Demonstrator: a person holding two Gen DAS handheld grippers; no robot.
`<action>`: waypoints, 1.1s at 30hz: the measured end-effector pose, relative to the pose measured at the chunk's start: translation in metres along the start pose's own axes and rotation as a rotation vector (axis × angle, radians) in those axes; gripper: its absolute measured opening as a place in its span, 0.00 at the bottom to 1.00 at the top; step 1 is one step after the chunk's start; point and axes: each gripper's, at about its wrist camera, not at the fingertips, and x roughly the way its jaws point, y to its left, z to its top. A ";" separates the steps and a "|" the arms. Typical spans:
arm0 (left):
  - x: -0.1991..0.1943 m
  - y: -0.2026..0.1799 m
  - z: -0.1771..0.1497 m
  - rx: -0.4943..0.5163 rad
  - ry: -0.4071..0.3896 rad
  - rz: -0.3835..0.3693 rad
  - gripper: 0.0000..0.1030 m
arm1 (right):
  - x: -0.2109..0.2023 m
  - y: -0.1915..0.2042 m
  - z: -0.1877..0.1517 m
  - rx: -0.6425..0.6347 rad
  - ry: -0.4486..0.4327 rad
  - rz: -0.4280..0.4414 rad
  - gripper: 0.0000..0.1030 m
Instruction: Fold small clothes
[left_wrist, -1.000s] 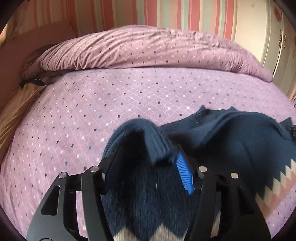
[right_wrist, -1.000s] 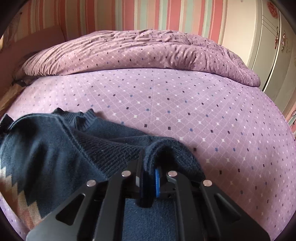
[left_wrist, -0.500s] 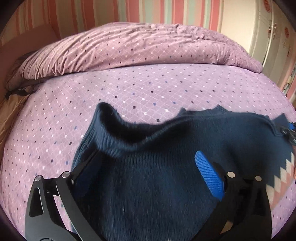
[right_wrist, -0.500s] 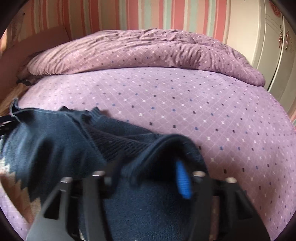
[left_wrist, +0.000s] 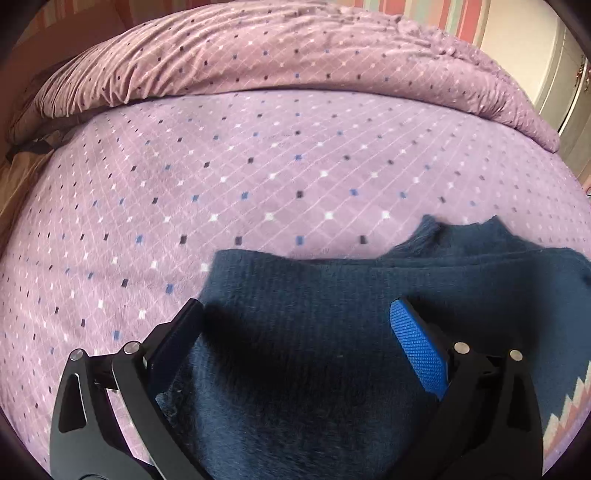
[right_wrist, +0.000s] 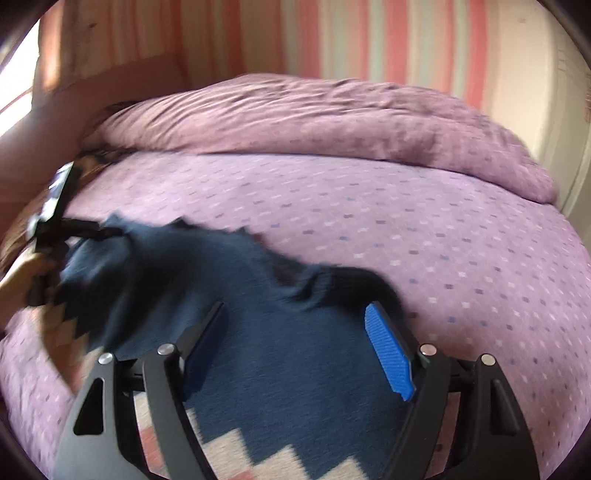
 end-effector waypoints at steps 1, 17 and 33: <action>-0.008 -0.002 -0.003 -0.002 -0.014 -0.020 0.97 | 0.002 0.004 0.000 -0.021 0.013 0.010 0.75; -0.048 -0.006 -0.095 0.024 -0.052 -0.021 0.97 | 0.134 -0.029 0.035 0.176 0.348 -0.051 0.75; -0.071 -0.018 -0.097 0.005 -0.037 0.041 0.97 | 0.008 0.022 -0.003 0.063 0.018 -0.183 0.98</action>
